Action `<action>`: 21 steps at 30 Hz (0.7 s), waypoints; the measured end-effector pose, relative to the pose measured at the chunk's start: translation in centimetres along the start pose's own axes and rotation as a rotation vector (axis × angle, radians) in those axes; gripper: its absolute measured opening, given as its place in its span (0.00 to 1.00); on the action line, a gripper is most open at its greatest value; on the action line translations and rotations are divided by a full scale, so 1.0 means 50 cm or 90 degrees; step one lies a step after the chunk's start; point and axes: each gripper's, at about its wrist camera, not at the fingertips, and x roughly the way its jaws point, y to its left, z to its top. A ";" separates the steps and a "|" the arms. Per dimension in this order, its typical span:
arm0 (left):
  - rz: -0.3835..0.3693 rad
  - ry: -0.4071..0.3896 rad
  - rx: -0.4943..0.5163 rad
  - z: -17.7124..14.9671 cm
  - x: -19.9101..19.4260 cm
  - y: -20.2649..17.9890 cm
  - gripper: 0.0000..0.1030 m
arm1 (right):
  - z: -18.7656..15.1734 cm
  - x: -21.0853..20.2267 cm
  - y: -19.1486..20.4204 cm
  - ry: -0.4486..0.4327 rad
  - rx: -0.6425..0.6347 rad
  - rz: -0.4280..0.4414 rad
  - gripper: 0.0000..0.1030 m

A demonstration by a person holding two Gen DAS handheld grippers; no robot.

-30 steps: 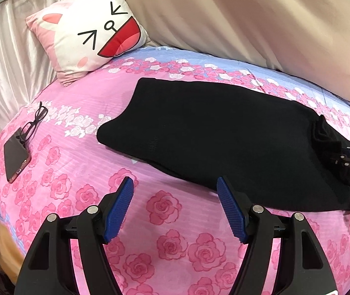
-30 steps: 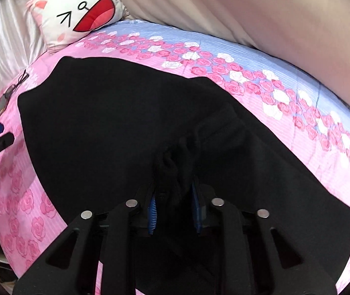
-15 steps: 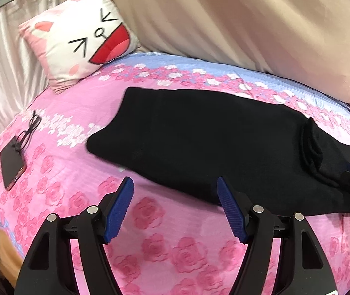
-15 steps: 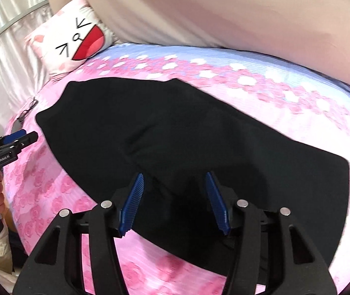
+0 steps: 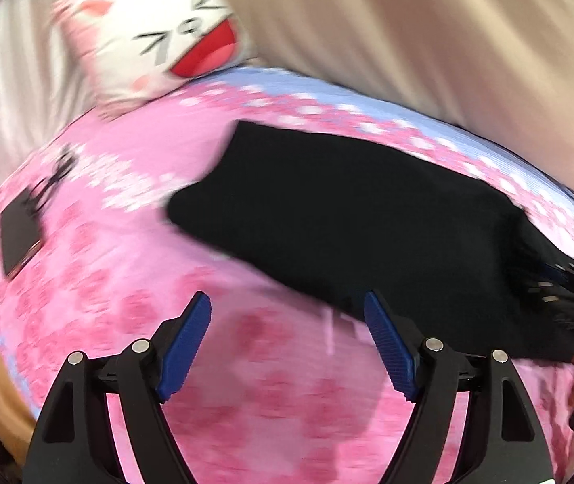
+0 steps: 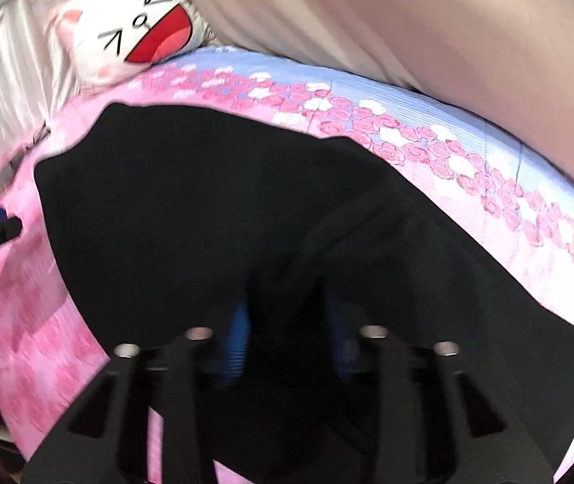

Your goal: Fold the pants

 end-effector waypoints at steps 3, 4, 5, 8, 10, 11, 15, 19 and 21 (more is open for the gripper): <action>0.022 0.010 -0.055 0.012 0.021 0.063 0.73 | 0.010 -0.020 0.027 -0.008 -0.025 0.005 0.19; 0.029 0.008 -0.084 0.019 0.030 0.088 0.73 | 0.011 -0.018 0.040 -0.005 -0.042 0.007 0.19; 0.030 0.010 -0.101 0.023 0.036 0.102 0.73 | 0.006 -0.003 0.054 0.015 -0.068 0.009 0.20; -0.008 0.028 -0.163 0.039 0.066 0.146 0.73 | -0.004 0.004 0.055 -0.002 -0.069 0.000 0.27; -0.037 0.044 -0.199 0.052 0.094 0.167 0.73 | -0.006 -0.021 0.049 -0.021 -0.047 0.009 0.37; -0.050 0.060 -0.218 0.058 0.112 0.176 0.73 | -0.008 -0.044 0.043 -0.037 -0.033 0.012 0.50; -0.065 0.057 -0.243 0.080 0.133 0.182 0.74 | -0.023 -0.121 0.022 -0.078 -0.020 -0.063 0.67; -0.096 0.051 -0.262 0.100 0.154 0.178 0.74 | -0.053 -0.176 -0.023 -0.087 -0.001 -0.144 0.82; -0.101 0.041 -0.277 0.109 0.165 0.178 0.72 | -0.067 -0.191 -0.049 -0.086 0.025 -0.153 0.82</action>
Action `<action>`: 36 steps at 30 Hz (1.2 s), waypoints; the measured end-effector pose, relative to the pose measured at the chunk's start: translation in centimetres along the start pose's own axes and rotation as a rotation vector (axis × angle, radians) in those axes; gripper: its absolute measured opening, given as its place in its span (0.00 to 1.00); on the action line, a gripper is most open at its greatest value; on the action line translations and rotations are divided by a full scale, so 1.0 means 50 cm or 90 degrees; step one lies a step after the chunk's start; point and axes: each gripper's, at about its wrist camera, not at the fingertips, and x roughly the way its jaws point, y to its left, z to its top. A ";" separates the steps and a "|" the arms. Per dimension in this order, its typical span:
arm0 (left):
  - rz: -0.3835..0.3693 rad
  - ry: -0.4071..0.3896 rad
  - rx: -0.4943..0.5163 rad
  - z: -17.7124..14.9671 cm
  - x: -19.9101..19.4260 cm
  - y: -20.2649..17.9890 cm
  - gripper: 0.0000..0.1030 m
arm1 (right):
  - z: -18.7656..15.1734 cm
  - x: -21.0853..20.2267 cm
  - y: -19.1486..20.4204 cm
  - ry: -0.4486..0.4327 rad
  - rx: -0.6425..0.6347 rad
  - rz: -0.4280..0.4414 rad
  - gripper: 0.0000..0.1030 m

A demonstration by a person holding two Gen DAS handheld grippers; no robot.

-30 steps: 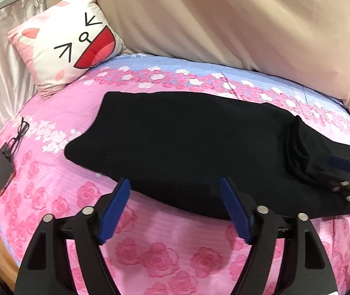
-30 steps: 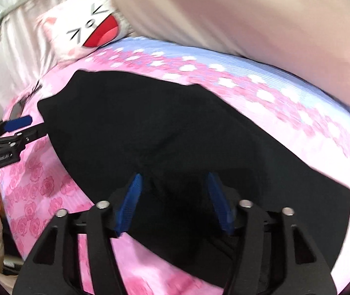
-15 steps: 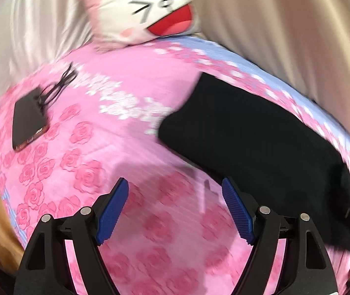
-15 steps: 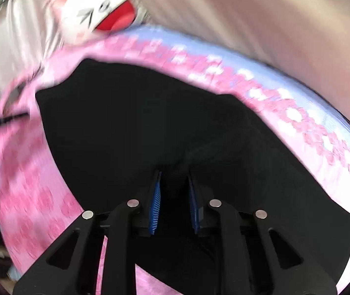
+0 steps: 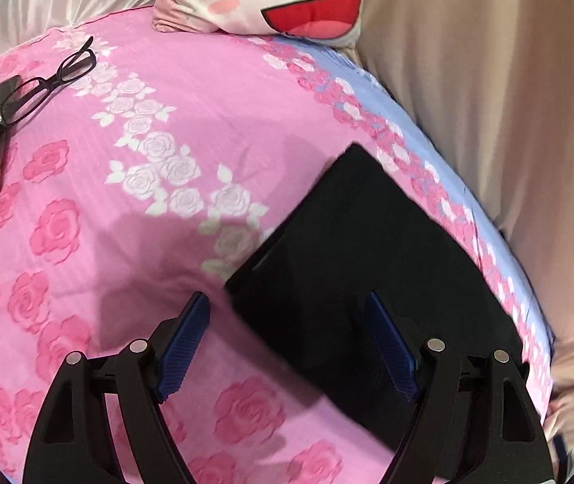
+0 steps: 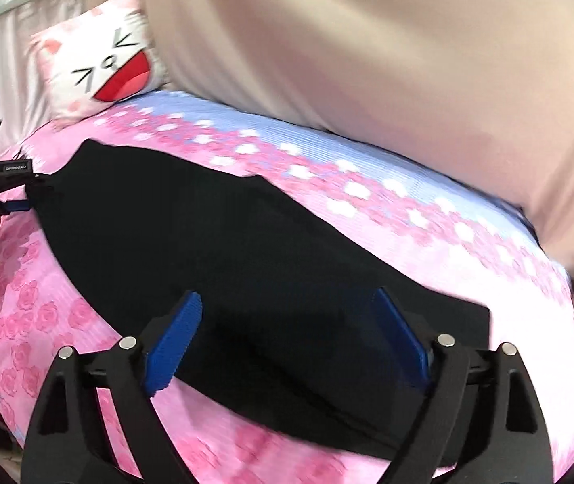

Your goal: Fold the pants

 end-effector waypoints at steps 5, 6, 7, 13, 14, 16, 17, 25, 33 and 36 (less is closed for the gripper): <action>-0.002 -0.017 -0.015 0.019 0.009 0.002 0.19 | -0.041 -0.027 -0.077 0.003 0.065 -0.041 0.82; -0.014 -0.015 -0.022 0.023 0.008 0.003 0.16 | -0.053 -0.034 -0.097 0.005 0.080 -0.053 0.82; -0.023 -0.017 -0.023 0.028 0.002 -0.001 0.15 | -0.059 -0.037 -0.108 0.007 0.088 -0.059 0.82; -0.064 -0.085 0.052 0.038 -0.090 -0.122 0.14 | -0.129 -0.072 -0.223 0.023 0.160 -0.129 0.85; -0.077 -0.094 0.070 0.035 -0.108 -0.152 0.14 | -0.145 -0.080 -0.247 0.024 0.179 -0.138 0.85; -0.104 -0.111 0.120 0.022 -0.146 -0.228 0.14 | -0.166 -0.089 -0.281 0.025 0.204 -0.154 0.85; -0.117 -0.118 0.147 0.013 -0.162 -0.269 0.14 | -0.183 -0.099 -0.305 0.023 0.222 -0.165 0.85; -0.196 -0.127 0.385 -0.163 -0.241 -0.607 0.14 | -0.294 -0.173 -0.440 0.000 0.322 -0.194 0.85; -0.230 -0.039 0.570 -0.424 -0.183 -0.809 0.14 | -0.402 -0.221 -0.543 -0.017 0.411 -0.198 0.85; -0.233 0.012 0.598 -0.506 -0.138 -0.846 0.14 | -0.432 -0.223 -0.564 -0.016 0.430 -0.195 0.85</action>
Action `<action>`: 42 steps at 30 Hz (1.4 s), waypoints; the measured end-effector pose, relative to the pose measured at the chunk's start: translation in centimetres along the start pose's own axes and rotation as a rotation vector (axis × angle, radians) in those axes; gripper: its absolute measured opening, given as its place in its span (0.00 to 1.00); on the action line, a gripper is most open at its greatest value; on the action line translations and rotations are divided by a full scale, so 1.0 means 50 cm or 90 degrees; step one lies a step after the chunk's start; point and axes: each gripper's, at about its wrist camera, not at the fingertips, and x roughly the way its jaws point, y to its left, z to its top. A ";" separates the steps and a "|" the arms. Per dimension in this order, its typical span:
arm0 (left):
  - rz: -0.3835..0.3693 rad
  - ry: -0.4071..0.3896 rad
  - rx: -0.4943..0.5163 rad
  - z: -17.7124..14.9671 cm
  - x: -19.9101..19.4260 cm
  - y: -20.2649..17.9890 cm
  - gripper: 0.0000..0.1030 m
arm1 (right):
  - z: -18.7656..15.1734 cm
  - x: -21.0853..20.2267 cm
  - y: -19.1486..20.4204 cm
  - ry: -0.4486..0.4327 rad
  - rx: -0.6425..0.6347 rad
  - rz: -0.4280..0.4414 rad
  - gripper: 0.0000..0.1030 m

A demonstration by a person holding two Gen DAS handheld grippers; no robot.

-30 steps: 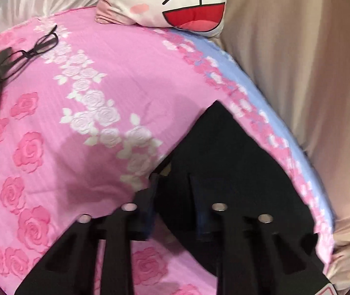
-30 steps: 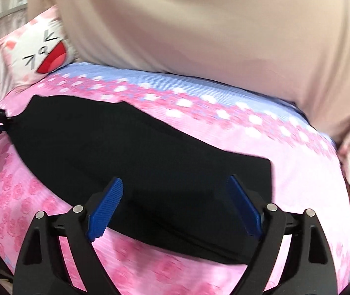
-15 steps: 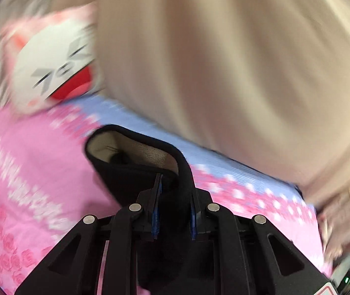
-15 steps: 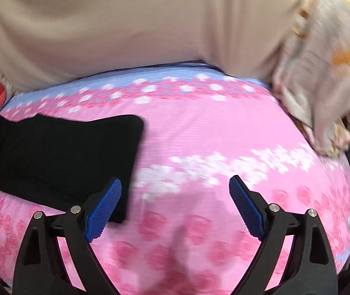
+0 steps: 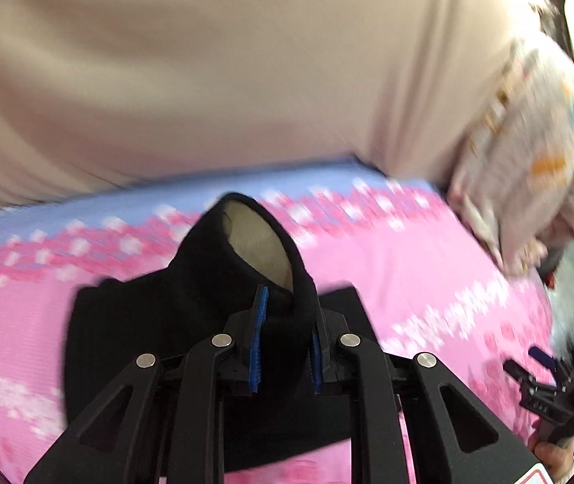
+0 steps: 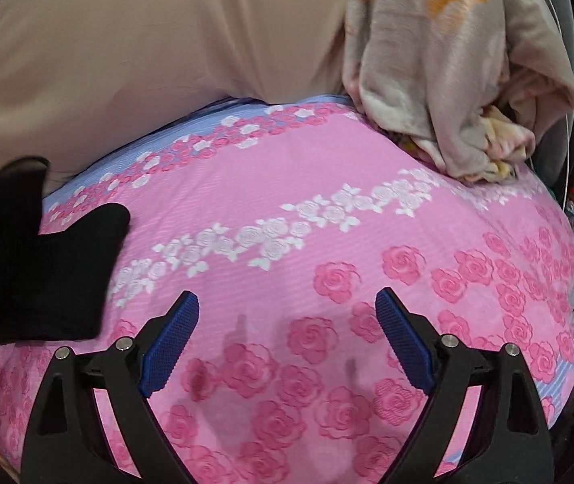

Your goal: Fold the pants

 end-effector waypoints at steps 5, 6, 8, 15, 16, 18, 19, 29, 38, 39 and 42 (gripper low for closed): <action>0.019 0.074 0.033 -0.072 0.102 -0.070 0.14 | -0.013 0.013 -0.039 0.008 0.023 0.005 0.85; 0.024 0.086 0.034 -0.083 0.118 -0.074 0.14 | -0.015 0.016 -0.044 0.010 0.026 0.006 0.85; 0.038 0.112 0.038 -0.111 0.141 -0.080 0.15 | -0.017 0.021 -0.051 0.012 0.030 0.007 0.85; 0.058 0.088 0.085 -0.140 0.113 -0.133 0.33 | -0.007 0.034 -0.036 0.020 0.029 0.022 0.85; 0.020 0.068 0.075 -0.137 0.080 -0.136 0.40 | -0.001 0.032 -0.027 0.020 0.027 0.029 0.85; -0.017 0.042 0.067 -0.134 0.026 -0.133 0.60 | 0.017 0.026 0.001 0.021 0.018 0.069 0.85; -0.023 0.019 0.059 -0.129 -0.008 -0.120 0.62 | 0.028 0.023 0.017 0.022 0.012 0.092 0.85; 0.217 -0.026 -0.119 -0.132 -0.146 0.219 0.66 | 0.111 0.111 0.338 0.119 -0.138 0.296 0.92; 0.262 0.005 -0.221 -0.217 -0.175 0.419 0.66 | 0.084 0.227 0.491 0.202 -0.168 0.266 0.91; 0.260 0.009 -0.228 -0.223 -0.173 0.430 0.66 | 0.078 0.227 0.501 0.189 -0.176 0.260 0.85; 0.257 0.018 -0.241 -0.234 -0.165 0.447 0.66 | 0.081 0.206 0.522 0.166 -0.192 0.259 0.17</action>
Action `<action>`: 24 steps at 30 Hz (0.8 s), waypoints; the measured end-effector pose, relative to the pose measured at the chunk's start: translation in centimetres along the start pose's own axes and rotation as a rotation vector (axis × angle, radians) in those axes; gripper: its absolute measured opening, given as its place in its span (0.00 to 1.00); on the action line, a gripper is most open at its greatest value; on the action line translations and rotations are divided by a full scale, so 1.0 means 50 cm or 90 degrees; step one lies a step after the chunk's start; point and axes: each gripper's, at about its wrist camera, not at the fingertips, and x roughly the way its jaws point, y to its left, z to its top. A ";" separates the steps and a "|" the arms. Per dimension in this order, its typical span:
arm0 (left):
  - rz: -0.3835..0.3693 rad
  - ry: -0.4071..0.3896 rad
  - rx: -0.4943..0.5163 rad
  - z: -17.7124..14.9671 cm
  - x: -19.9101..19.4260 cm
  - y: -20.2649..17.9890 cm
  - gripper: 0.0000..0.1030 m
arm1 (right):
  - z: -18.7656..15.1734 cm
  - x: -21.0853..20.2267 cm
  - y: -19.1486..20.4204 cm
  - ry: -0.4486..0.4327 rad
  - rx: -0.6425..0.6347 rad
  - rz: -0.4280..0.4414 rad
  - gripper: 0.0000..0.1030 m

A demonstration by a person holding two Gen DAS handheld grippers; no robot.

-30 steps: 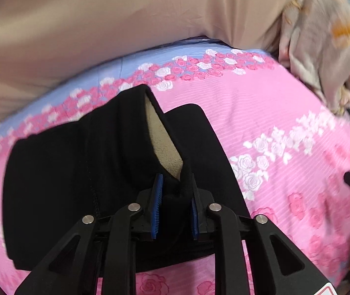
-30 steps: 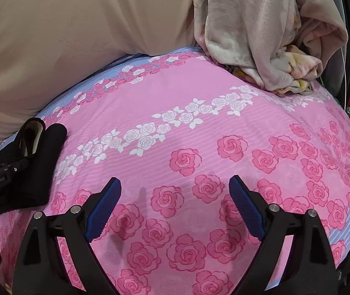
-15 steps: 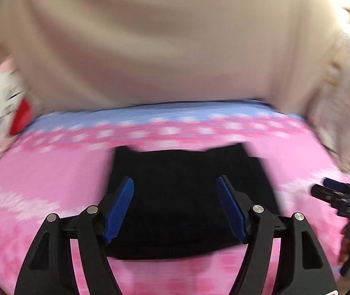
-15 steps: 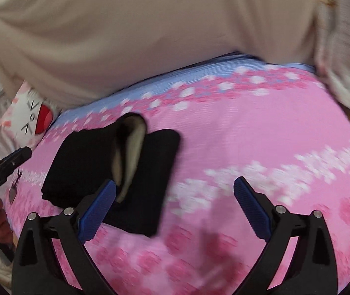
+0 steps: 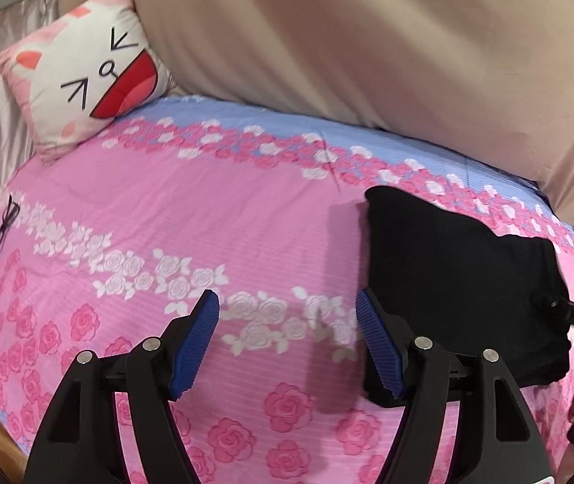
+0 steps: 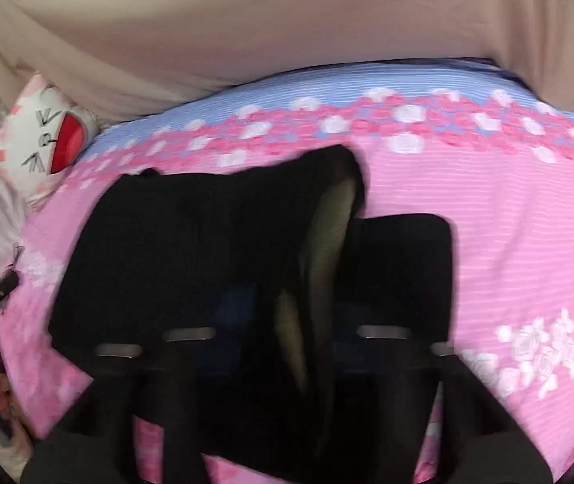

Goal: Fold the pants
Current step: 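Lower the fold with the left tool while the right tool grasps the trousers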

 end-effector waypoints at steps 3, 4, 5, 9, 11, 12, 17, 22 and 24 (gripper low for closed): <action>-0.005 0.002 0.000 -0.005 0.000 0.003 0.66 | 0.022 -0.076 0.024 -0.050 -0.019 0.010 0.07; -0.007 -0.001 0.002 -0.004 -0.002 0.005 0.66 | 0.026 -0.115 0.028 -0.071 -0.026 0.009 0.07; -0.008 -0.004 0.003 -0.004 -0.002 0.006 0.66 | 0.027 -0.139 0.024 -0.085 -0.027 0.002 0.07; -0.017 -0.004 0.014 -0.009 0.004 -0.008 0.66 | -0.018 -0.148 -0.030 -0.073 -0.016 -0.072 0.07; -0.023 0.012 0.022 -0.014 0.021 -0.026 0.66 | -0.056 -0.075 -0.075 -0.002 0.012 -0.084 0.18; -0.025 0.020 0.024 -0.017 0.029 -0.035 0.66 | -0.071 -0.061 -0.092 -0.008 0.022 -0.088 0.23; -0.056 0.017 0.061 -0.023 0.014 -0.093 0.66 | -0.036 -0.182 -0.064 -0.122 0.028 -0.104 0.27; -0.074 0.026 0.093 -0.035 0.029 -0.152 0.68 | 0.028 -0.190 0.063 -0.129 -0.088 -0.029 0.27; -0.076 0.035 0.099 -0.042 0.038 -0.166 0.68 | 0.050 -0.142 0.130 -0.105 -0.139 0.008 0.26</action>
